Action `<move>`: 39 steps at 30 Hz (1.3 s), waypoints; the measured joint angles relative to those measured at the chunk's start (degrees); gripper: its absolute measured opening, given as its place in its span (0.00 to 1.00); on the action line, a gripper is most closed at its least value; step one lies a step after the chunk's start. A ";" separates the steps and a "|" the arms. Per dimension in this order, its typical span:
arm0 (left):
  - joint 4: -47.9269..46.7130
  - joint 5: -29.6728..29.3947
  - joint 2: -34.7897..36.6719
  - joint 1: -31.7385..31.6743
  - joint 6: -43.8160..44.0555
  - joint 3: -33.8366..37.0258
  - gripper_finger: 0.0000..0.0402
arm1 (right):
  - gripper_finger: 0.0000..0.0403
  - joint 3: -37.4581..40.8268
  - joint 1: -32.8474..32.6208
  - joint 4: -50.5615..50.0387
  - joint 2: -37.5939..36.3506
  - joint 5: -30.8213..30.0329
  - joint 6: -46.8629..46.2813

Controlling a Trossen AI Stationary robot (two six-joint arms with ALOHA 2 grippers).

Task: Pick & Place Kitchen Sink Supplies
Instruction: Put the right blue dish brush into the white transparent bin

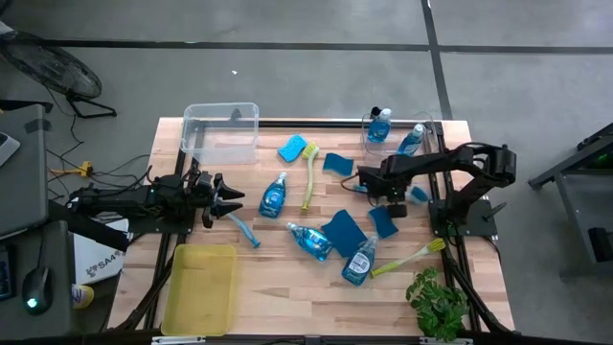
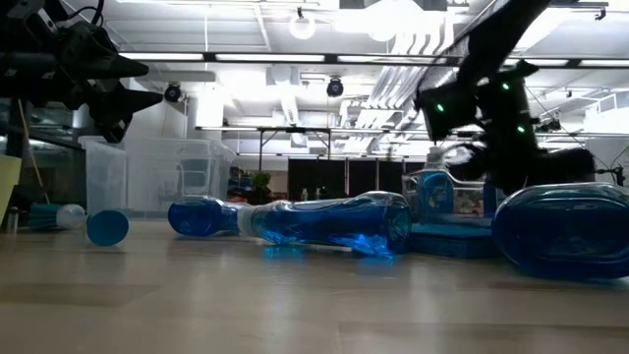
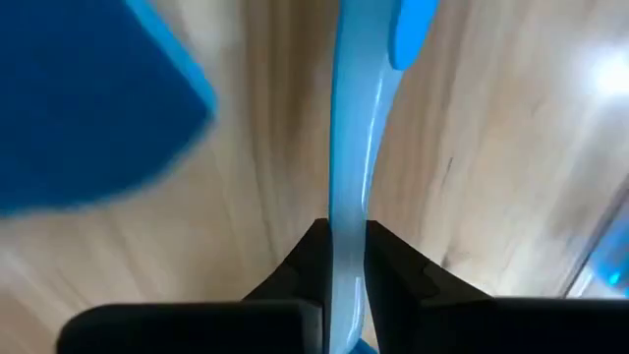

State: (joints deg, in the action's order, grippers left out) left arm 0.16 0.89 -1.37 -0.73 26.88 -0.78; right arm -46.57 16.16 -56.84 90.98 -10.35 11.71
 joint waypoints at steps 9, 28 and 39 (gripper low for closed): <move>0.00 -0.06 0.00 0.00 -0.55 0.00 0.49 | 0.08 -10.61 -0.95 -0.80 0.00 -0.41 -2.08; 8.27 -5.82 0.02 0.00 -19.85 -1.11 0.49 | 0.08 -25.50 -12.01 31.23 -0.02 2.45 -0.78; 20.26 -8.48 -3.76 -0.04 -29.12 -3.16 0.49 | 0.08 -25.48 -13.12 58.30 5.28 7.92 3.97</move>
State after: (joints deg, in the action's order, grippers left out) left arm 20.42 -7.60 -5.13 -0.78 -2.24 -3.93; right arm -72.05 3.04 1.47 96.26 -2.43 15.67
